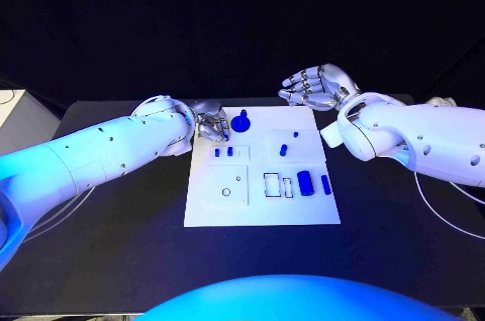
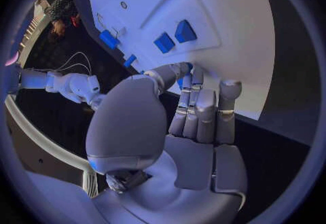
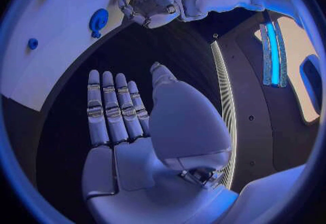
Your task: Assemble the parts on the task board
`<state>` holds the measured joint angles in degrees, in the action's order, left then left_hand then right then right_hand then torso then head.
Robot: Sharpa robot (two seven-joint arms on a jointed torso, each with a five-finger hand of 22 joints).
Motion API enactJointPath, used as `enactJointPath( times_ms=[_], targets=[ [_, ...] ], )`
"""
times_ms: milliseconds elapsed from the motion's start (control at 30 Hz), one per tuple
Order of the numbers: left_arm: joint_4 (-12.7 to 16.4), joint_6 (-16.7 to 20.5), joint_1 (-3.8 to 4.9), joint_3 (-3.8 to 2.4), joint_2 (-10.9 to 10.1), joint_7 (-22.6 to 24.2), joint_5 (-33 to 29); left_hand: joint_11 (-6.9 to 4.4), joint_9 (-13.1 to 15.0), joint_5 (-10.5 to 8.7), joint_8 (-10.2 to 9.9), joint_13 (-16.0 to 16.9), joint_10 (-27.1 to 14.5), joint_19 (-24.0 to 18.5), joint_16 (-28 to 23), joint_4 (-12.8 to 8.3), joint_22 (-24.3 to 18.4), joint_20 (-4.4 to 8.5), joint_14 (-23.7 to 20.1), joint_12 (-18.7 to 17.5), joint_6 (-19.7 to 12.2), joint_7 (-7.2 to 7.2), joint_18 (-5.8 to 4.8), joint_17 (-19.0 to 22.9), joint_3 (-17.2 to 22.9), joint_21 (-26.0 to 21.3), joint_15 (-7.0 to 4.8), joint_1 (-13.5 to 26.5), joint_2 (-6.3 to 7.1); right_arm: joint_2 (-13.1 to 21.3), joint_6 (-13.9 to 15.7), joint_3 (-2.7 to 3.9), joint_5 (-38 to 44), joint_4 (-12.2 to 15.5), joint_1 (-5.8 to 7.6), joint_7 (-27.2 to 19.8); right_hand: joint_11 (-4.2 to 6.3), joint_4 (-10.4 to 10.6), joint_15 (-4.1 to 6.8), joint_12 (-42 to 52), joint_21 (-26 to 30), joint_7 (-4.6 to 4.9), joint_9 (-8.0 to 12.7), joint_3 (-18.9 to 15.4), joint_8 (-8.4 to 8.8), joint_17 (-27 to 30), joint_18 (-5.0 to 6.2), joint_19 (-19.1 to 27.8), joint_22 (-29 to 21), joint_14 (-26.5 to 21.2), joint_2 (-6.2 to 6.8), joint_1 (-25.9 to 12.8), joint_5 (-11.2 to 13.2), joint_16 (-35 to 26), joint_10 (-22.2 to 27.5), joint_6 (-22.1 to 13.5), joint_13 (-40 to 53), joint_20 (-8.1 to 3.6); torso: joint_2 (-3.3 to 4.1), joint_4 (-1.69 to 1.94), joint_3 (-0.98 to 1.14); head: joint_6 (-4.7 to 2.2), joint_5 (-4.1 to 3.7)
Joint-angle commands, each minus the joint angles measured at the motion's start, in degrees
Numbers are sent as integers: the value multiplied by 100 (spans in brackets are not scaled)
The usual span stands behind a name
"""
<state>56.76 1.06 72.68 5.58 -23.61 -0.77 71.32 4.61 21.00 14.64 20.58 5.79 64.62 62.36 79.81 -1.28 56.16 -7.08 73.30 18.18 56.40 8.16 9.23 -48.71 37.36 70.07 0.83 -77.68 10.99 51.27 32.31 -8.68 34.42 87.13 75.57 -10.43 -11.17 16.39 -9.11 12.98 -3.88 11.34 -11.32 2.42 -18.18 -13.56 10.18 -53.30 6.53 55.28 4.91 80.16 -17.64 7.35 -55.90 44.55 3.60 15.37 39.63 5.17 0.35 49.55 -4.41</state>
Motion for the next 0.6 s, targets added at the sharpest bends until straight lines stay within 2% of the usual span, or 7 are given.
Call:
enactJointPath(
  times_ms=[33,333,500,600],
  targets=[
    [-33,-253,-31,30,20,-8,15,0,-9,21,-18,7,44,-34,-16,-21,-21,11,-16,-25,27,6,-99,9,-28,-20,-8,-14,-64,-5,-69,3,24,2,-1,-38,10,-5,3,-33,7,320,5,30,33,5,34,47,-5,23,10,6,-21,-28,-33,45,2,6,-2,4,0,15,-3],
    [-61,-239,-33,56,4,61,-61,34,-10,21,-124,24,-19,-96,-19,37,-96,-13,-61,-165,-66,27,-91,50,-124,-96,24,96,-24,-3,-77,3,24,1,-1,-34,10,-5,3,-33,7,320,5,30,33,5,34,47,-5,23,10,6,-21,-28,-33,45,2,6,-9,4,0,13,-9],
    [-50,-112,-35,60,-17,135,-125,89,-95,33,-398,24,-152,-207,-39,65,-232,-53,-168,-349,-393,69,-65,183,-117,-210,76,150,49,-2,-87,3,24,0,-1,-26,10,-3,2,-43,6,320,8,36,37,18,34,48,-16,26,12,1,-19,-36,-39,49,1,7,-8,7,-1,4,-15],
    [-34,-42,-36,60,-38,172,-169,104,-115,32,-460,26,-166,-248,-51,72,-281,-64,-210,-387,-462,90,-54,247,-117,-249,87,167,79,-1,-88,3,24,0,-1,-24,10,-3,2,-44,6,320,8,37,37,19,34,49,-17,26,12,0,-19,-37,-39,49,1,7,-8,4,0,2,-10]
  ],
)
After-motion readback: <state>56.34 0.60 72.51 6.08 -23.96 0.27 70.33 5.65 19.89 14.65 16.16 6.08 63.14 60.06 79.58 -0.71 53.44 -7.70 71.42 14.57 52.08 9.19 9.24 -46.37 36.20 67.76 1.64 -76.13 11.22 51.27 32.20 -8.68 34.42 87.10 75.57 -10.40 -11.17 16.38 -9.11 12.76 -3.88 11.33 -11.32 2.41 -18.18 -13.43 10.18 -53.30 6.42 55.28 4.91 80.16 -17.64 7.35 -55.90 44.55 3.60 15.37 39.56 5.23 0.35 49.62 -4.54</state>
